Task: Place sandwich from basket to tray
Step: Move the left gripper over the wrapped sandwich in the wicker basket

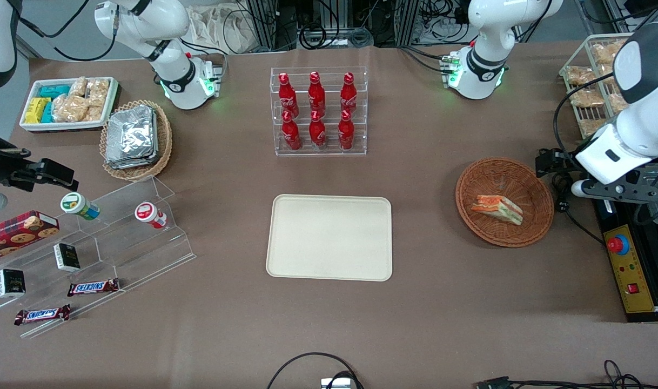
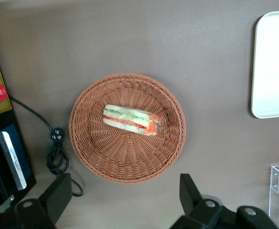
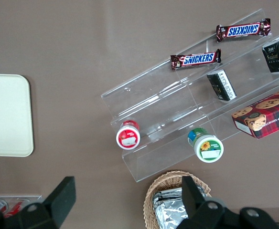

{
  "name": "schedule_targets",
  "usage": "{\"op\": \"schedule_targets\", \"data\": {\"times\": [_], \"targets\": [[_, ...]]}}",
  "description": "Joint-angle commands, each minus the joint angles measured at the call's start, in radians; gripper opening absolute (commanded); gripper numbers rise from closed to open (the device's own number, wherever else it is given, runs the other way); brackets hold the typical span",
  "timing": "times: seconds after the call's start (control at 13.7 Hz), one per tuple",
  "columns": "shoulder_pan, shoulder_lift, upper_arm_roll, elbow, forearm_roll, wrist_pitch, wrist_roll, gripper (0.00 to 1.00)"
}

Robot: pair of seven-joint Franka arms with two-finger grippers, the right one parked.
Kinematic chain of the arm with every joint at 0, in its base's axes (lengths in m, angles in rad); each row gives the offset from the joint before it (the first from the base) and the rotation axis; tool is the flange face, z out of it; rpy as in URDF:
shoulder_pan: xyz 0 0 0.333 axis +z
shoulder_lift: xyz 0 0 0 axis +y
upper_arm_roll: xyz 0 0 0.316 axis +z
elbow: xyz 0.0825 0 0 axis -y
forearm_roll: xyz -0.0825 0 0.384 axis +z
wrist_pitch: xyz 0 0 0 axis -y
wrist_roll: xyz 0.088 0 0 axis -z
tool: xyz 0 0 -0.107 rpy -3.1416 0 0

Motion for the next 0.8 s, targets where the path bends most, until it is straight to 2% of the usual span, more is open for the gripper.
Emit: {"op": "schedule_targets", "data": {"times": [0.0,0.22,0.29,0.37,0.51,0.59,0.73], "targets": [[-0.013,0.059,0.008,0.104,-0.015,-0.066,0.000,1.00],[-0.020,0.113,0.005,0.155,0.007,-0.077,0.000,1.00],[-0.023,0.119,0.003,0.149,0.044,-0.077,-0.008,1.00],[-0.014,0.118,0.006,0.119,0.043,-0.069,-0.043,1.00],[-0.005,0.086,0.012,0.054,-0.015,-0.046,-0.080,1.00],[-0.002,0.076,0.023,0.019,-0.034,-0.026,-0.135,1.00],[0.015,0.041,0.028,-0.082,-0.045,0.067,-0.369,1.00]]}}
